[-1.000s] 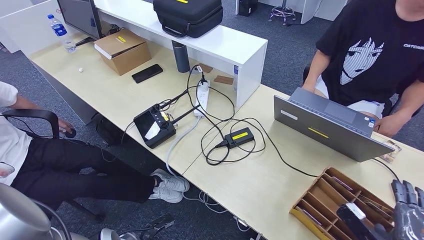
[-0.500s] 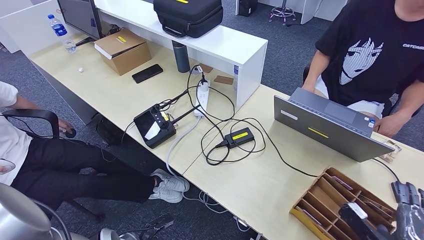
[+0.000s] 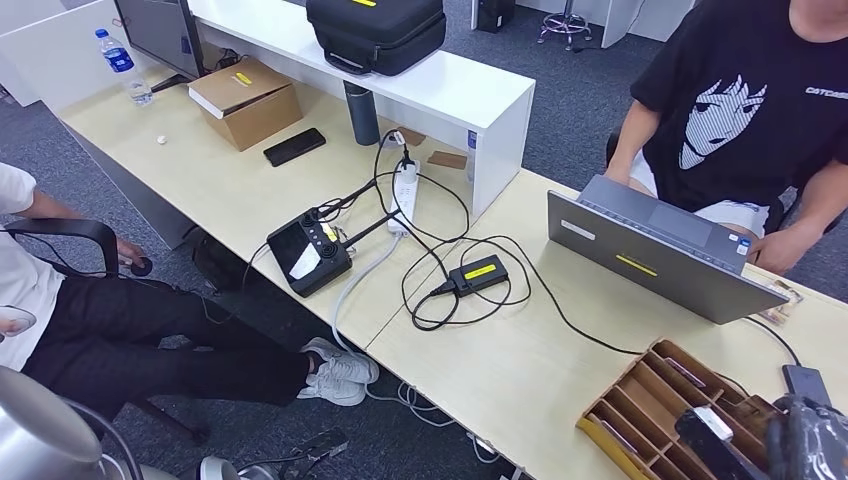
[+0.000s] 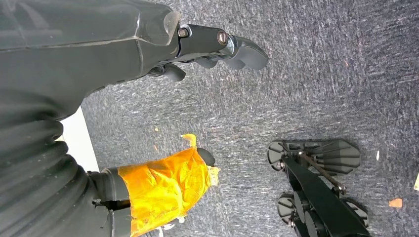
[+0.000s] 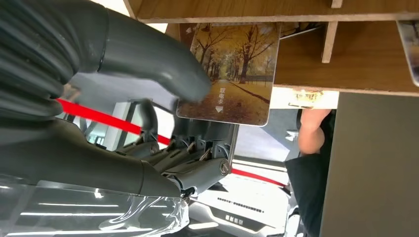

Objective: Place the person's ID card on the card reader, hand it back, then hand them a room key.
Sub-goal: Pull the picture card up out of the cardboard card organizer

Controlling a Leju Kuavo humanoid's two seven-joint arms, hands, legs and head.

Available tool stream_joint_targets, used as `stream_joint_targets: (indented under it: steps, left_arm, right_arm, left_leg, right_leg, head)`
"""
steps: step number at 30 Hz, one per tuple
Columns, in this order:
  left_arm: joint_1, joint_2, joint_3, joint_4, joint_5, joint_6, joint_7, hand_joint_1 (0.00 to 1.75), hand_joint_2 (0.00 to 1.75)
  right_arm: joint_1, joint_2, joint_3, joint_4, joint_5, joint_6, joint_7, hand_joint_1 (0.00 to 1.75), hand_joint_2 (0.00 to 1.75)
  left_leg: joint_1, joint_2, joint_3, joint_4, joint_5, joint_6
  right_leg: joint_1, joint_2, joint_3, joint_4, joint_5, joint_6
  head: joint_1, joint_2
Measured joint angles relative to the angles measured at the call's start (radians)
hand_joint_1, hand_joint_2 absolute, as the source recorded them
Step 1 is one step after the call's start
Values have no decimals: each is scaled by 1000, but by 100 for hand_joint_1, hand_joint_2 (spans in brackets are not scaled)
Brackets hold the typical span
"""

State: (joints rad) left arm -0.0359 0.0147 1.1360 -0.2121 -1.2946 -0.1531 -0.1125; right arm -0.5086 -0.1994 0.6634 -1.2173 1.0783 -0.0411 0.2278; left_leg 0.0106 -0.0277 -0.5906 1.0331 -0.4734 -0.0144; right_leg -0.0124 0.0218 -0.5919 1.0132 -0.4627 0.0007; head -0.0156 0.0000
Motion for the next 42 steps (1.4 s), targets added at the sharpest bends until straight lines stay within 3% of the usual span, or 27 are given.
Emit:
stream_joint_targets:
  steps: [18, 26, 31, 37, 42]
  left_arm:
    - [0, -4, 0, 0, -16, -3, -4, 0, 175]
    - [0, -4, 1, 0, -26, -3, -7, 0, 175]
    - [0, -4, 1, 0, -33, -1, -9, 0, 175]
    - [-2, -3, 1, 0, -48, -1, -13, 0, 175]
    - [-10, 0, 0, 0, -77, -2, -16, 0, 175]
  right_arm:
    - [-2, 12, 1, -29, -33, -54, -32, 175, 175]
    - [0, 12, -35, -125, -16, -193, -43, 175, 175]
    - [4, 12, -77, -198, -14, -221, -54, 175, 175]
    - [-15, 19, -100, -224, -46, -209, -79, 175, 175]
    - [-106, 48, -96, -180, -105, -136, -98, 175, 175]
  left_leg:
    - [0, 0, 0, 0, 0, 0]
    - [0, 0, 0, 0, 0, 0]
    - [0, 0, 0, 0, 0, 0]
    - [0, 0, -1, 0, 0, 0]
    - [0, 1, -1, 0, 0, 0]
  right_leg:
    - [0, 0, 0, 0, 0, 0]
    - [0, 0, -1, 0, 0, 0]
    - [0, 0, -1, 0, 0, 0]
    - [0, 0, -1, 0, 0, 0]
    - [0, 0, -1, 1, 0, 0]
  head:
    - [0, 0]
    - [0, 0]
    - [0, 0]
    - [0, 0]
    - [0, 0]
